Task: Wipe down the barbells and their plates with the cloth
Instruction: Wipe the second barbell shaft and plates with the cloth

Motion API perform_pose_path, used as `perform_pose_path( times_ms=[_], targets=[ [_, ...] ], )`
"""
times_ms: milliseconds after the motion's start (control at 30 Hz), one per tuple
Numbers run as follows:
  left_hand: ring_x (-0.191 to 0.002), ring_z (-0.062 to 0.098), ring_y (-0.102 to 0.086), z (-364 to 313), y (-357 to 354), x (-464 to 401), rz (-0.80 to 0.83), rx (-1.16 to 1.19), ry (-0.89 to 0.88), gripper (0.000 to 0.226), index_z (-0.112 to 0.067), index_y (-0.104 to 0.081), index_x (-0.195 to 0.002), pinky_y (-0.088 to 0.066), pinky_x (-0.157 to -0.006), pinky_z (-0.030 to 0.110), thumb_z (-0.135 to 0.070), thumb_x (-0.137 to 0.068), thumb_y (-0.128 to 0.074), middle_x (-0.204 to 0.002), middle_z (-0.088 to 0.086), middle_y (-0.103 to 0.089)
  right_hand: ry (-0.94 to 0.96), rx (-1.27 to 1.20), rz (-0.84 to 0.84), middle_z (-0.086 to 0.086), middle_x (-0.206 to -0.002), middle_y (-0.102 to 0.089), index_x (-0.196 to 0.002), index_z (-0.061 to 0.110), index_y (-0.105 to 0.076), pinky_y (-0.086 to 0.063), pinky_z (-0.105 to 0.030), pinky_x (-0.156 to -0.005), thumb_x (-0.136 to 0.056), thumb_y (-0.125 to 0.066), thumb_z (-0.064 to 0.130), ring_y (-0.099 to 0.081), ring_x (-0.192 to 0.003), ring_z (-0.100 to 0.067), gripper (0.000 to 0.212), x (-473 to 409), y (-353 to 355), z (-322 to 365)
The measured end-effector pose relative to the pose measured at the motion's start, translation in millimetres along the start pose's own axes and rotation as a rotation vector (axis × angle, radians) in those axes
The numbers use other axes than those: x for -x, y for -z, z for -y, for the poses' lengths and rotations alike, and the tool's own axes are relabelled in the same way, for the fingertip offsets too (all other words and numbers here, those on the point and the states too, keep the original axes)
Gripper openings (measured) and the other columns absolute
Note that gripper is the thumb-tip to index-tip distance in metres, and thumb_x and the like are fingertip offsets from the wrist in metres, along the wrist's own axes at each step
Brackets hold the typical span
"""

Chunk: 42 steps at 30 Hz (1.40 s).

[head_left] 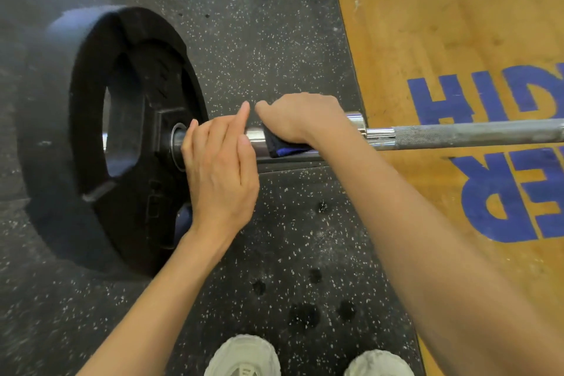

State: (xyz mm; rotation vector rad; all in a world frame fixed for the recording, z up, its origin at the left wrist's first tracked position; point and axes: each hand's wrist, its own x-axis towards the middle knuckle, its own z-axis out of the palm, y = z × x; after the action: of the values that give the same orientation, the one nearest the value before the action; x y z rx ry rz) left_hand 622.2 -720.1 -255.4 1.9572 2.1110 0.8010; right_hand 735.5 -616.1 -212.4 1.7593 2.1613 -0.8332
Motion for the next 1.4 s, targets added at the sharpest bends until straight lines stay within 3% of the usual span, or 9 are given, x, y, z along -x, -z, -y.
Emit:
perform_pose_path(
  times_ms=[67, 167, 267, 400, 567, 733, 967, 1100, 1400],
  targets=[
    [-0.122, 0.021, -0.051, 0.7, -0.9, 0.5, -0.009, 0.003, -0.003, 0.053, -0.013, -0.05, -0.146, -0.01, -0.123, 0.035, -0.024, -0.104, -0.021, -0.123, 0.0, -0.062, 0.03, 0.112, -0.478, -0.009, -0.086, -0.063, -0.078, 0.015, -0.055, -0.034, -0.037, -0.074, -0.107, -0.027, 0.042, -0.057, -0.084, -0.03, 0.048, 24.9, -37.3, -2.9],
    [-0.123, 0.021, -0.052, 0.4, -2.2, 4.1, -0.024, 0.004, -0.005, 0.051, -0.013, -0.049, -0.146, -0.01, -0.123, 0.036, -0.023, -0.104, -0.021, -0.125, 0.0, -0.062, 0.149, 0.053, -0.918, -0.008, -0.103, -0.065, -0.107, 0.011, -0.066, -0.038, -0.042, -0.107, -0.107, -0.038, 0.039, -0.06, -0.104, -0.029, 0.04, 59.4, -87.0, -9.6],
    [-0.124, 0.021, -0.051, -0.6, -2.7, 6.3, -0.029, -0.001, -0.004, 0.051, -0.013, -0.049, -0.147, -0.011, -0.123, 0.037, -0.022, -0.104, -0.023, -0.126, 0.0, -0.061, 0.179, 0.049, -0.965, -0.009, -0.106, -0.065, -0.113, 0.008, -0.066, -0.036, -0.043, -0.109, -0.107, -0.039, 0.036, -0.06, -0.104, -0.029, 0.039, 50.5, -97.4, -13.7],
    [-0.125, 0.021, -0.05, -2.5, -2.2, 2.6, -0.025, -0.005, -0.002, 0.05, -0.013, -0.05, -0.146, -0.01, -0.123, 0.036, -0.023, -0.104, -0.024, -0.128, 0.001, -0.061, 0.042, 0.043, -0.956, -0.002, -0.069, -0.064, -0.077, 0.016, -0.062, -0.034, -0.037, -0.065, -0.104, -0.037, 0.032, -0.059, -0.065, -0.026, 0.041, 25.6, -60.5, 0.2],
    [-0.128, 0.018, -0.048, -1.7, 1.4, -6.3, -0.004, -0.002, -0.003, 0.051, -0.013, -0.051, -0.145, -0.009, -0.124, 0.037, -0.025, -0.105, -0.021, -0.132, 0.0, -0.06, 0.219, -0.638, -0.856, 0.013, -0.067, -0.048, -0.079, 0.021, -0.047, -0.034, -0.036, -0.07, -0.107, -0.036, 0.034, -0.048, -0.067, -0.02, 0.033, 44.0, -32.0, -9.2],
    [-0.133, 0.015, -0.043, -4.9, 0.5, -10.5, 0.02, -0.004, 0.031, 0.054, -0.014, -0.051, -0.145, -0.003, -0.125, 0.035, -0.029, -0.103, -0.02, -0.137, -0.001, -0.058, 0.185, -0.83, -0.881, 0.006, -0.093, -0.071, -0.101, 0.02, -0.066, -0.046, -0.047, -0.089, -0.107, -0.034, 0.037, -0.064, -0.094, -0.021, 0.037, 99.6, -3.3, -34.5],
    [-0.152, 0.02, -0.023, -25.2, -8.1, -23.3, 0.015, -0.111, -0.078, 0.05, -0.011, -0.046, -0.149, 0.008, -0.125, 0.036, -0.031, -0.106, -0.03, -0.153, 0.002, -0.047, 0.077, -0.389, -1.021, -0.006, -0.105, -0.061, -0.129, 0.007, -0.061, -0.036, -0.037, -0.087, -0.107, -0.034, 0.035, -0.05, -0.096, -0.027, 0.044, 82.7, -47.1, -44.2],
    [-0.15, 0.022, -0.029, -27.3, -14.6, -28.3, 0.037, -0.175, -0.091, 0.049, -0.009, -0.05, -0.146, 0.0, -0.126, 0.038, -0.031, -0.107, -0.028, -0.15, 0.005, -0.051, 0.097, -0.11, -1.003, -0.014, -0.116, -0.058, -0.145, 0.0, -0.048, -0.032, -0.048, -0.112, -0.106, -0.042, 0.03, -0.047, -0.108, -0.03, 0.049, 55.4, -60.3, -43.7],
    [-0.138, 0.018, -0.048, -27.0, -18.5, -27.1, 0.045, -0.216, -0.074, 0.05, -0.014, -0.063, -0.134, -0.019, -0.123, 0.041, -0.03, -0.108, -0.024, -0.136, -0.001, -0.064, 0.113, -0.044, -1.024, -0.008, -0.137, -0.059, -0.132, 0.012, -0.064, -0.02, -0.054, -0.123, -0.109, -0.043, 0.027, -0.045, -0.138, -0.034, 0.035, 62.5, -80.9, -57.3]
  ],
)
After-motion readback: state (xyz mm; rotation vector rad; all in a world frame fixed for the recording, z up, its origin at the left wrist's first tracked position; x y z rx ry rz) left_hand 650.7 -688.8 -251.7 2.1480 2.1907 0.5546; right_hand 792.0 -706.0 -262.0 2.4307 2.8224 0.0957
